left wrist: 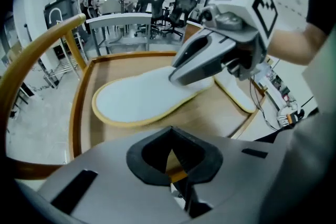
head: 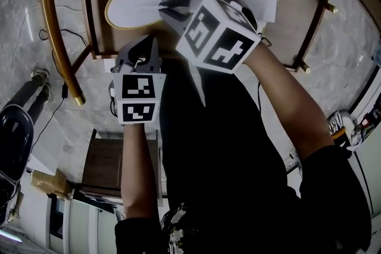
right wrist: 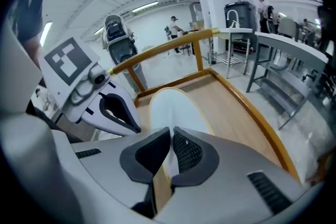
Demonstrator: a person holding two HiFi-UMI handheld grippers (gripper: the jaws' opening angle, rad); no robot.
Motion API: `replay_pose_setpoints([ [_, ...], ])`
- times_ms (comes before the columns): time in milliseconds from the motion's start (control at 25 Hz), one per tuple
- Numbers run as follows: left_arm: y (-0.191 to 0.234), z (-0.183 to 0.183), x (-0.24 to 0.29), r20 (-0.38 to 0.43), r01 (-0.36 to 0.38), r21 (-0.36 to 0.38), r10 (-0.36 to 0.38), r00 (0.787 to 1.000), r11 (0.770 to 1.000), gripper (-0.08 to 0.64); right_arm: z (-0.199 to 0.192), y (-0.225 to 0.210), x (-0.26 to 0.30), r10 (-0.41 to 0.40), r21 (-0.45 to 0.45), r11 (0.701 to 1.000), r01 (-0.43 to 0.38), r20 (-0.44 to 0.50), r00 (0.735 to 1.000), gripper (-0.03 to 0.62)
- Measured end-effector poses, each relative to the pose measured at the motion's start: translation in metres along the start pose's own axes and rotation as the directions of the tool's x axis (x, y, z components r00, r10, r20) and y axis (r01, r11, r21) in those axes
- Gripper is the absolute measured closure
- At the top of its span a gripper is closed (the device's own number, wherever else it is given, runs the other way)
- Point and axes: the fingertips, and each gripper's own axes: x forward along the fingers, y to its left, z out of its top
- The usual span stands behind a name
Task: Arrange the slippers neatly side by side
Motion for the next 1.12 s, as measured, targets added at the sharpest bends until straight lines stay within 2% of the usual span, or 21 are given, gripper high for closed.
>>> replay_pose_setpoints([
  [80,0.012,0.008,-0.006,0.030,-0.036,-0.006,0.036,0.999,0.999,0.557,0.007,0.002,-0.011,-0.015,0.114,0.993,0.009,0.058,0.998,0.578],
  [160,0.022,0.021,-0.014,0.082,-0.052,-0.039,0.055,0.995,0.998,0.557,0.015,0.004,-0.022,-0.020,0.235,0.972,-0.011,0.126,0.992,0.578],
  [240,0.027,0.037,-0.027,0.140,-0.059,-0.069,0.068,0.988,0.996,0.557,0.022,0.006,-0.034,-0.042,0.306,0.952,-0.015,0.180,0.983,0.578],
  [440,0.024,0.079,-0.046,0.231,-0.074,-0.048,0.083,0.969,0.996,0.557,0.034,0.009,-0.068,-0.134,0.322,0.945,0.049,0.248,0.960,0.578],
  [640,0.007,0.126,-0.050,0.291,-0.045,0.022,0.037,0.956,0.999,0.557,0.046,0.011,-0.113,-0.222,0.337,0.935,0.106,0.329,0.918,0.578],
  [720,-0.006,0.144,-0.049,0.307,-0.027,0.072,0.003,0.952,0.997,0.557,0.047,0.005,-0.134,-0.284,0.389,0.912,0.128,0.376,0.882,0.578],
  [840,-0.034,0.162,-0.045,0.316,0.009,0.138,-0.053,0.947,0.990,0.557,0.033,-0.002,-0.166,-0.371,0.500,0.856,0.131,0.418,0.829,0.578],
  [1120,-0.107,0.188,-0.031,0.288,0.100,0.283,-0.184,0.940,0.954,0.557,-0.024,-0.019,-0.239,-0.552,0.626,0.743,0.238,0.372,0.746,0.578],
])
